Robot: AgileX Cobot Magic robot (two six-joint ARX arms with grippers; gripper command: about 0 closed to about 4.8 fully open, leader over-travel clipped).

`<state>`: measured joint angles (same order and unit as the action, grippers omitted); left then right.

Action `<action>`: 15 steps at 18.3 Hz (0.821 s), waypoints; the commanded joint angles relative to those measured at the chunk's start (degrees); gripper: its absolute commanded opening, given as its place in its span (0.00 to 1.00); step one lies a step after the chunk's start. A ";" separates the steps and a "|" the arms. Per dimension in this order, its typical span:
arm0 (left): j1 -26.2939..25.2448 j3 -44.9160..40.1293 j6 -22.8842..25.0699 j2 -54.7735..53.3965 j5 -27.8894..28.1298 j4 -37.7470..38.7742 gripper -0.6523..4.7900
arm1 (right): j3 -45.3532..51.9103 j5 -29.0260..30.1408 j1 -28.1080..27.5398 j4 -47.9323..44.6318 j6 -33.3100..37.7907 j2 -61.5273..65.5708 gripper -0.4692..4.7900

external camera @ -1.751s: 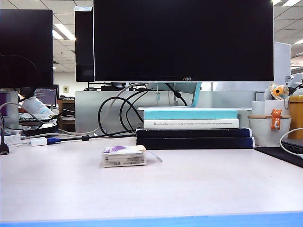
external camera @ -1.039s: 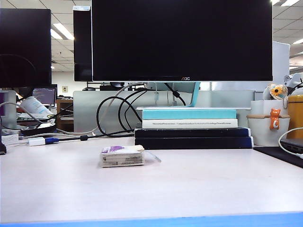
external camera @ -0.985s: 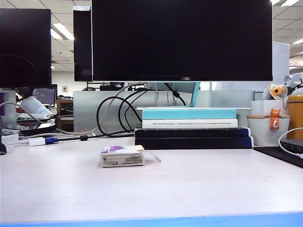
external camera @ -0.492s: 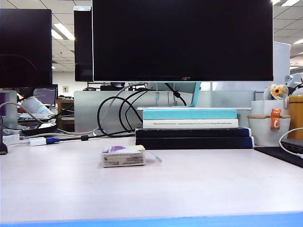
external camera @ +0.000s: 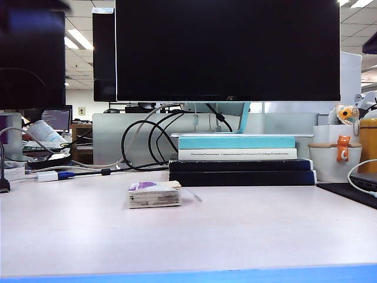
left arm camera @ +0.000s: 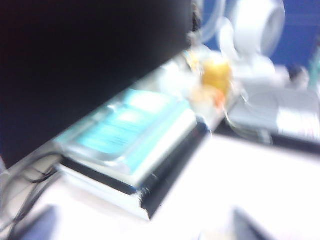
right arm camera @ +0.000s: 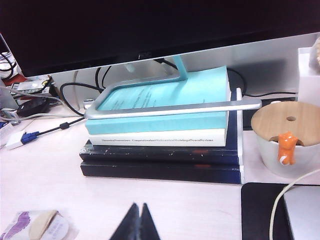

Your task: Pick up a packet of tissues from the table with the left hand, then take a tissue from it with the right hand.

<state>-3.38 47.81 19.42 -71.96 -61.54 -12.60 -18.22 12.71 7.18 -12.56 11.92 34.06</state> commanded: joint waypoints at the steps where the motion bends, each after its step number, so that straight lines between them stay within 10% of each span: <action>1: 3.32 -0.04 14.93 -7.87 -1.99 0.13 1.00 | -0.33 0.31 -0.04 -1.01 -2.12 -0.02 0.09; 15: 13.97 -0.02 19.15 -31.21 6.49 -2.14 1.00 | -0.33 5.25 0.02 -2.05 -4.22 8.46 0.09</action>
<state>9.54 47.72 37.54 -102.83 -55.94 -14.31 -18.24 17.69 7.20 -13.08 7.64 42.54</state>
